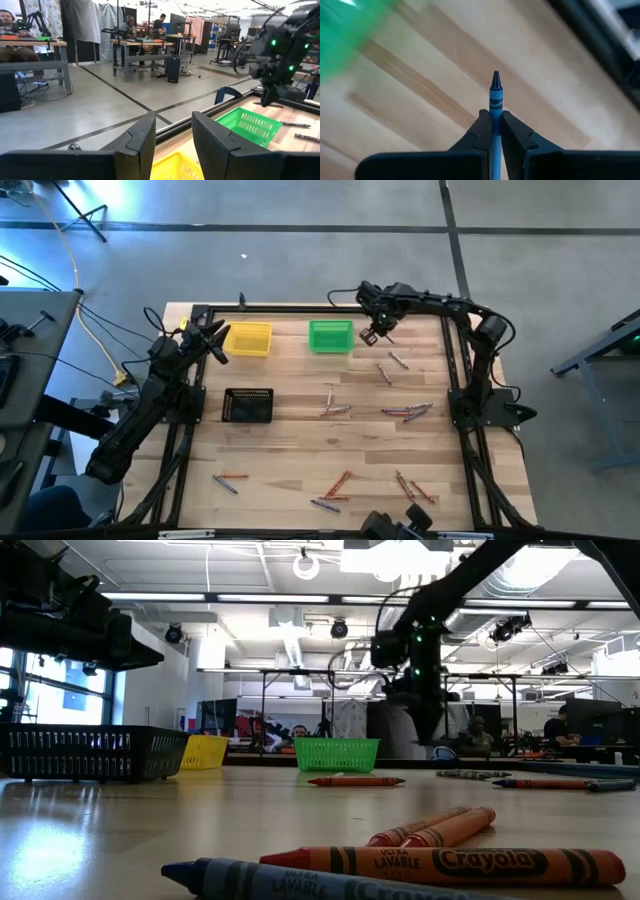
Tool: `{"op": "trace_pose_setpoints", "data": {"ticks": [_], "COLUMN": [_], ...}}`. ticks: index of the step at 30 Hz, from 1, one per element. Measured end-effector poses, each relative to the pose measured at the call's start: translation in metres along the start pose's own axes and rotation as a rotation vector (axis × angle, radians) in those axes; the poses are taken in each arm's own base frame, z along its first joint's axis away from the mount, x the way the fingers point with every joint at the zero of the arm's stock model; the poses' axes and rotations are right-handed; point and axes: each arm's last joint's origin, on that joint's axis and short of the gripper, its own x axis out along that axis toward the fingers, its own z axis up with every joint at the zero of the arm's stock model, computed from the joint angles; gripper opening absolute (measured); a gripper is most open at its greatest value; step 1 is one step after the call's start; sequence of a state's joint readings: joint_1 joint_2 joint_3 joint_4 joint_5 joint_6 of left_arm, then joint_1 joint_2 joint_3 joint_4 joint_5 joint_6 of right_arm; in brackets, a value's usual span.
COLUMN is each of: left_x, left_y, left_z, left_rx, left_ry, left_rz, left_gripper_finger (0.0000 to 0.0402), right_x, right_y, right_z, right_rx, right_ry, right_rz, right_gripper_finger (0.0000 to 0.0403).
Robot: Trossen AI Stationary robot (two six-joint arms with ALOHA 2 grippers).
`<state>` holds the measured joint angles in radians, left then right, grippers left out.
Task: Sort crayons
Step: Put the blue crayon into the yellow bin
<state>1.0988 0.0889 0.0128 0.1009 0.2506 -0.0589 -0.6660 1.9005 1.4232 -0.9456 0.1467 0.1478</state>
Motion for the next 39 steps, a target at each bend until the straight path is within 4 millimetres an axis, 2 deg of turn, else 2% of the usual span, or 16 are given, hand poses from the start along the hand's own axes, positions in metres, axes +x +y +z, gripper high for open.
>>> {"op": "trace_pose_setpoints", "data": {"ticks": [7, 11, 17, 22, 28, 33, 39], "left_x": [0.000, 0.000, 0.000, 0.000, 0.000, 0.000, 0.000], "left_y": [0.000, 0.000, 0.000, 0.000, 0.000, 0.000, 0.000], "left_z": [0.000, 0.000, 0.000, 0.000, 0.000, 0.000, 0.000], "left_rx": [0.000, 0.000, 0.000, 0.000, 0.000, 0.000, 0.000], "left_ry": [0.000, 0.000, 0.000, 0.000, 0.000, 0.000, 0.000], "left_rz": [0.000, 0.000, 0.000, 0.000, 0.000, 0.000, 0.000], "left_gripper_finger": [0.0117, 0.0117, 0.0117, 0.0117, 0.0117, 0.0117, 0.0117], "right_x": [-0.047, -0.071, -0.093, -0.104, -0.112, -0.115, -0.116], "right_y": [0.024, 0.051, 0.097, 0.127, 0.151, 0.161, 0.164], "right_z": [0.027, 0.043, 0.054, 0.049, 0.039, 0.034, 0.033], "right_rx": [-0.055, -0.084, -0.167, -0.235, -0.323, -0.370, -0.371], "right_ry": [-0.200, -0.410, -0.698, -0.791, -0.841, -0.860, -0.864], "right_rz": [0.043, 0.106, 0.294, 0.354, 0.381, 0.389, 0.388], "right_gripper_finger": [0.0016, 0.0016, 0.0016, 0.0016, 0.0016, 0.0016, 0.0016]}}
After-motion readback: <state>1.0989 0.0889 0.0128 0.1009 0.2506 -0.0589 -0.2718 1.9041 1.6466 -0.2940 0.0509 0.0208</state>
